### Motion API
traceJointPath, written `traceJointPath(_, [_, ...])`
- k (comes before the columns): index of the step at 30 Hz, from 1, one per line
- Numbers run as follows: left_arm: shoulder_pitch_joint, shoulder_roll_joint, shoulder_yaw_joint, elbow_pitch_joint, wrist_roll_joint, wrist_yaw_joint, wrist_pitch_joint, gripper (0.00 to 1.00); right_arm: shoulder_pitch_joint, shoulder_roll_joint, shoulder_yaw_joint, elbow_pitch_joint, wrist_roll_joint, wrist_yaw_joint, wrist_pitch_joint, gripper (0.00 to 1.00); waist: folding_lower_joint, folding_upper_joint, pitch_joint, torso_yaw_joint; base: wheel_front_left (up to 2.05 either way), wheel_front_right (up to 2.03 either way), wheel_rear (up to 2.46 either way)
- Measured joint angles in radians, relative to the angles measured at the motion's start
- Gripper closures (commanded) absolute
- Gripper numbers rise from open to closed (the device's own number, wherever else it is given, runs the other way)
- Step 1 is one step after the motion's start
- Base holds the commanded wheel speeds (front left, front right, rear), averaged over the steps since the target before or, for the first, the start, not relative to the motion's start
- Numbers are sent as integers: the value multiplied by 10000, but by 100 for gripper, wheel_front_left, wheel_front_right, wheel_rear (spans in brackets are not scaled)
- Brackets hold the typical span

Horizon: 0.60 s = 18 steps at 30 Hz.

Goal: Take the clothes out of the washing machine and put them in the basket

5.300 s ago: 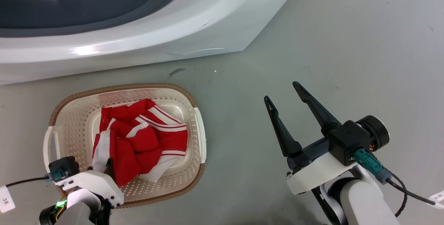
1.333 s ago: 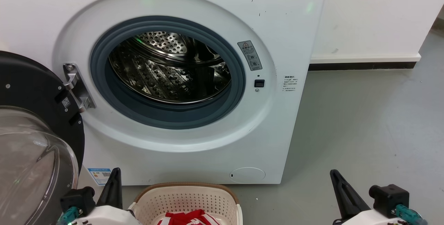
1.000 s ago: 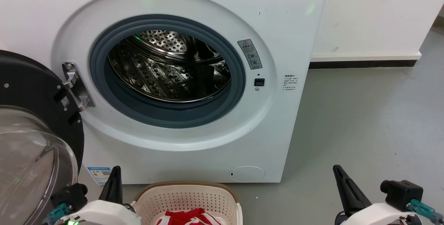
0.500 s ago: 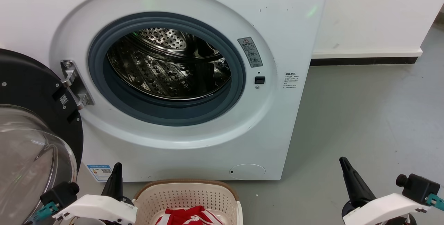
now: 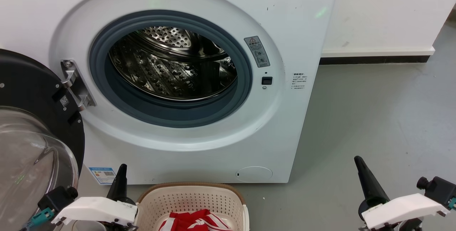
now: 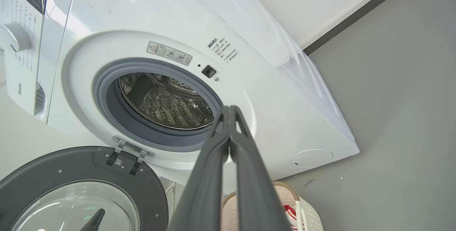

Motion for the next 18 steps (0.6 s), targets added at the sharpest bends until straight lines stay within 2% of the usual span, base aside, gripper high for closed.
traceJointPath(18, [-208, -299, 401, 81, -1766, -345, 443, 100, -361, -19, -265, 368, 2211, -2, 109, 100, 0, 0, 129, 1, 0, 0, 0])
